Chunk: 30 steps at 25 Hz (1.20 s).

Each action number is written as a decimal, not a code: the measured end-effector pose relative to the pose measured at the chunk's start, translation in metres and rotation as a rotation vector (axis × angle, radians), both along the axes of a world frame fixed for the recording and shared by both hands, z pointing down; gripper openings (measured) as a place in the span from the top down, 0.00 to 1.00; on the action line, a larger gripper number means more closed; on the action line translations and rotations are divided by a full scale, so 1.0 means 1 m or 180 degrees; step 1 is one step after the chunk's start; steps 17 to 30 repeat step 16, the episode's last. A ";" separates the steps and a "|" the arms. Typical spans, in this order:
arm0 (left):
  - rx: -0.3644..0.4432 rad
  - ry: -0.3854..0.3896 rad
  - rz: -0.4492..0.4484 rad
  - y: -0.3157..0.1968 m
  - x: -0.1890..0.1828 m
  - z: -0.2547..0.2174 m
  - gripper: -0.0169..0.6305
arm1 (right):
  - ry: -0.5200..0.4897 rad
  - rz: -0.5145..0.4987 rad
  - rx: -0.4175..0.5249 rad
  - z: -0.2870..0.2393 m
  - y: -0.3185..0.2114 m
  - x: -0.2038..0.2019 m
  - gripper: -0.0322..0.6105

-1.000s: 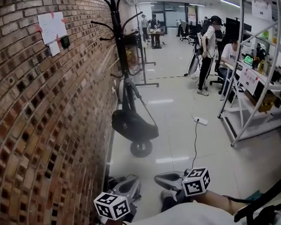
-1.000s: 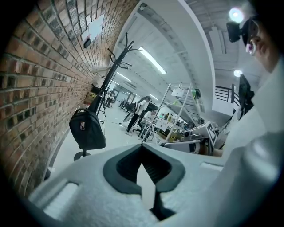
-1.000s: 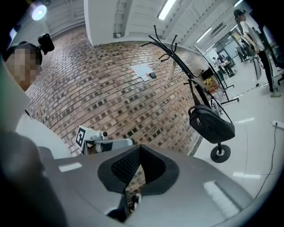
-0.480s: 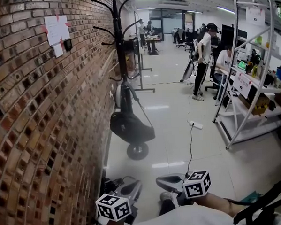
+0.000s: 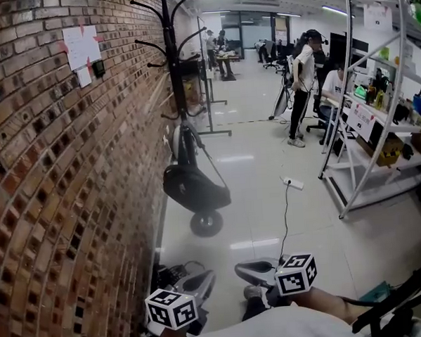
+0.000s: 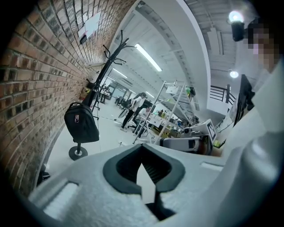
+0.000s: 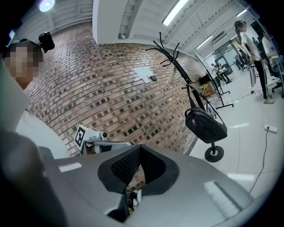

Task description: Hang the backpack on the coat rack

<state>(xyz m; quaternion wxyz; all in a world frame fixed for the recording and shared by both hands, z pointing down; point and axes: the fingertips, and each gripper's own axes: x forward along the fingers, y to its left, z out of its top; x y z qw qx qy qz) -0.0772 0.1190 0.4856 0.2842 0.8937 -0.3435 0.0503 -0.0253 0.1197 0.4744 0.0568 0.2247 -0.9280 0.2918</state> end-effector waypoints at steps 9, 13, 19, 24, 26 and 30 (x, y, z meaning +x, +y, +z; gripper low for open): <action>-0.0030 -0.0024 -0.0019 0.009 -0.004 0.003 0.97 | -0.0008 -0.0058 -0.0044 0.005 0.009 -0.006 0.95; -0.0026 -0.0014 -0.0034 0.011 -0.007 0.004 0.97 | 0.0010 -0.0062 -0.0041 0.006 0.011 -0.009 0.95; -0.0033 -0.0018 -0.0021 0.012 -0.010 0.005 0.97 | 0.0017 -0.0056 -0.0036 0.006 0.012 -0.012 0.95; -0.0033 -0.0018 -0.0021 0.012 -0.010 0.005 0.97 | 0.0017 -0.0056 -0.0036 0.006 0.012 -0.012 0.95; -0.0033 -0.0018 -0.0021 0.012 -0.010 0.005 0.97 | 0.0017 -0.0056 -0.0036 0.006 0.012 -0.012 0.95; -0.0033 -0.0018 -0.0021 0.012 -0.010 0.005 0.97 | 0.0017 -0.0056 -0.0036 0.006 0.012 -0.012 0.95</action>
